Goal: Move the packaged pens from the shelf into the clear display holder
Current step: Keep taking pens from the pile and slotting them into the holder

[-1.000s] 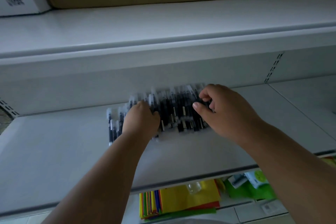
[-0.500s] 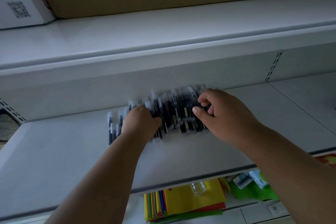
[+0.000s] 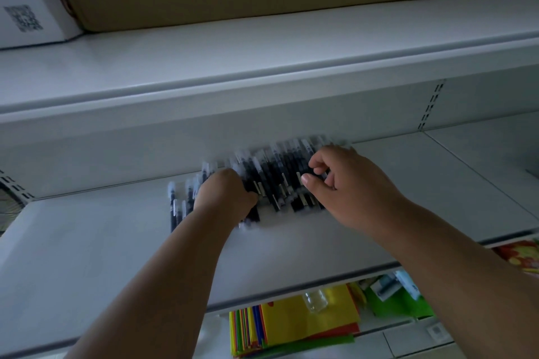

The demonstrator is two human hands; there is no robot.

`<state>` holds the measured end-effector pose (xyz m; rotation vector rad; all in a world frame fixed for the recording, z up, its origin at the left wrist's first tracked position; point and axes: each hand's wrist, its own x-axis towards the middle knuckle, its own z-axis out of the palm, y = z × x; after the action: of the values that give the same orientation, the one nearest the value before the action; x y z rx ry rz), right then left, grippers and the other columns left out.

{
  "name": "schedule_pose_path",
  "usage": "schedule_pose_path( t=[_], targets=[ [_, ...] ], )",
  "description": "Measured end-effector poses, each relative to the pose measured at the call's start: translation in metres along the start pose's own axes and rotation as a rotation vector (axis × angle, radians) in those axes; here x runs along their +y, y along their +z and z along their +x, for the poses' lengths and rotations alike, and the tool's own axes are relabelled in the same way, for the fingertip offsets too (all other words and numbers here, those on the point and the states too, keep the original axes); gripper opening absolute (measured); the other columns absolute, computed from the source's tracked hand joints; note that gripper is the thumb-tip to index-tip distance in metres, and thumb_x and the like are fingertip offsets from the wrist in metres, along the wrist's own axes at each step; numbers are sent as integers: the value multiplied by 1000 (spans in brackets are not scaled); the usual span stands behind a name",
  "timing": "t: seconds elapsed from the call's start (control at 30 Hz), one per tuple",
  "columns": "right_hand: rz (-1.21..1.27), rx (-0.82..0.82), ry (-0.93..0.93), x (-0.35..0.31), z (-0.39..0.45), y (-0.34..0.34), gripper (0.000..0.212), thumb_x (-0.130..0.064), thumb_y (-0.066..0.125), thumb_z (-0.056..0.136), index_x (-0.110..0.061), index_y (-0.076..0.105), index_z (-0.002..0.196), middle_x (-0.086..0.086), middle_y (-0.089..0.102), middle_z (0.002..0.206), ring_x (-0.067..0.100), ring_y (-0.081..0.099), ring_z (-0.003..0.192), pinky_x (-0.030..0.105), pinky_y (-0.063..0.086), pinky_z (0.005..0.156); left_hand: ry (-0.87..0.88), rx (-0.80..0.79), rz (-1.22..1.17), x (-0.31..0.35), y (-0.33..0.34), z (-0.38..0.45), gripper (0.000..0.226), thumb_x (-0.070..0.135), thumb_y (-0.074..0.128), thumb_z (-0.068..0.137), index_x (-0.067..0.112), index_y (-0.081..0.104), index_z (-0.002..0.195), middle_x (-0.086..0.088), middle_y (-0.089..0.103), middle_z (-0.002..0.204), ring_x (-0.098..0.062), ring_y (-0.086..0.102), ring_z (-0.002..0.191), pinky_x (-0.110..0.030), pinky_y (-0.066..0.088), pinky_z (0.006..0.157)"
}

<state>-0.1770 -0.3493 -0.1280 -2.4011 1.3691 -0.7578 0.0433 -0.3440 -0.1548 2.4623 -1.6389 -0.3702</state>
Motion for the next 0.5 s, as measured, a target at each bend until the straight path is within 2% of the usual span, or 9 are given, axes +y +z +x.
schedule_pose_path(
  t=[0.13, 0.27, 0.37, 0.43, 0.5],
  targets=[
    [6, -11, 0, 2, -1, 4, 15, -46, 55, 91, -32, 50, 96, -17, 50, 84, -4, 46, 70, 26, 38, 64, -8, 106, -93, -8, 3, -2, 28, 23, 61, 83, 7, 51, 62, -3, 53, 54, -15, 47, 46, -18, 30, 35],
    [15, -18, 10, 3, 2, 8, 17, -47, 55, 91, -32, 52, 100, -19, 51, 86, -6, 46, 70, 23, 38, 63, -5, 137, -240, -12, 3, -5, 15, 15, 57, 84, 3, 57, 75, -7, 57, 62, -18, 49, 51, -23, 34, 41],
    [30, -23, 7, 0, 6, 11, 18, -45, 58, 92, -31, 53, 101, -19, 52, 87, -8, 46, 69, 19, 35, 62, 24, 197, -464, -17, 5, -17, 18, 13, 52, 89, -2, 55, 80, -6, 52, 58, -20, 45, 48, -24, 32, 43],
    [31, -24, 4, -3, 8, 16, 19, -45, 59, 91, -29, 53, 100, -17, 53, 87, -7, 47, 70, 21, 37, 63, 32, 233, -625, -23, 8, -28, 17, 17, 50, 93, 5, 59, 85, -3, 50, 56, -19, 43, 48, -26, 32, 45],
    [42, -40, 4, -8, 11, 24, 21, -44, 61, 91, -27, 54, 99, -14, 56, 89, -3, 50, 71, 25, 42, 64, 31, 251, -915, -28, 8, -41, 14, 20, 50, 90, 21, 62, 84, 3, 49, 55, -18, 42, 51, -31, 34, 51]
  ],
)
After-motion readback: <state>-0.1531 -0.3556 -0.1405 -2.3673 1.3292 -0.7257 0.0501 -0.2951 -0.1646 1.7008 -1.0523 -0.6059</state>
